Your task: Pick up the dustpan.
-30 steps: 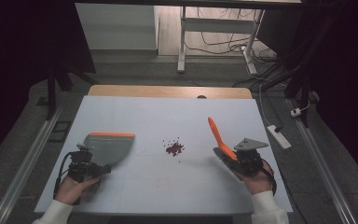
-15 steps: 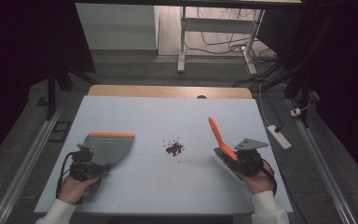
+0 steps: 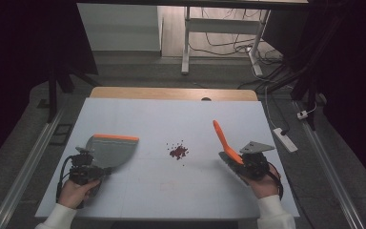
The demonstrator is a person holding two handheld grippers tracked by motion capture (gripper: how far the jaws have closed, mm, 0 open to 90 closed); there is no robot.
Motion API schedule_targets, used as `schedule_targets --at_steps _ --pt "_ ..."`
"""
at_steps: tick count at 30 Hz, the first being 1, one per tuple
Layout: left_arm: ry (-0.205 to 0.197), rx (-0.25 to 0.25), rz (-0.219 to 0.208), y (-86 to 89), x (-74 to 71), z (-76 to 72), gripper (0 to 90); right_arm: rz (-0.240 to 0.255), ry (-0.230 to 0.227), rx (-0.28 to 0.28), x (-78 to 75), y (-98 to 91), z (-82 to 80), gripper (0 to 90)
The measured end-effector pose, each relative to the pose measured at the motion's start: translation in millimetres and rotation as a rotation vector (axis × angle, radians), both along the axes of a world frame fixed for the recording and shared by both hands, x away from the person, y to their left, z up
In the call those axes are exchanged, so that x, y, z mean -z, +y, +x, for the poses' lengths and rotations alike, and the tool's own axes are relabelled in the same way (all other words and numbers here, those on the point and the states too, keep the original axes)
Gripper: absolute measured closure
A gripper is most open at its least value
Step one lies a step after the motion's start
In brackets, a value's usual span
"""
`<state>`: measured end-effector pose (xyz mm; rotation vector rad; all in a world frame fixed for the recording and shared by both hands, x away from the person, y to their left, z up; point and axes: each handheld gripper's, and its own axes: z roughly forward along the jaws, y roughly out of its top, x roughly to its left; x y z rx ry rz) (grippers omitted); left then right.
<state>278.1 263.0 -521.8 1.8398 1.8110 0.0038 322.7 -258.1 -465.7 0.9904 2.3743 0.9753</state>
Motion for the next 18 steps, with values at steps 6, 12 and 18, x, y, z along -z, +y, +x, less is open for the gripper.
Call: schedule_targets --at_steps 6,12,18 --pt "-0.012 -0.005 -0.006 4.4 0.0 -0.5 61.4 -0.001 -0.001 -0.002 -0.2 0.4 -0.2 70.3" --pt "-0.025 -0.002 -0.013 7.4 -0.5 -1.1 61.3 0.001 -0.003 0.0 -0.4 -0.2 -0.2 70.3" --pt "-0.076 0.012 -0.036 11.3 -2.7 -2.8 61.4 0.005 -0.008 -0.001 -2.3 0.1 -0.7 70.3"
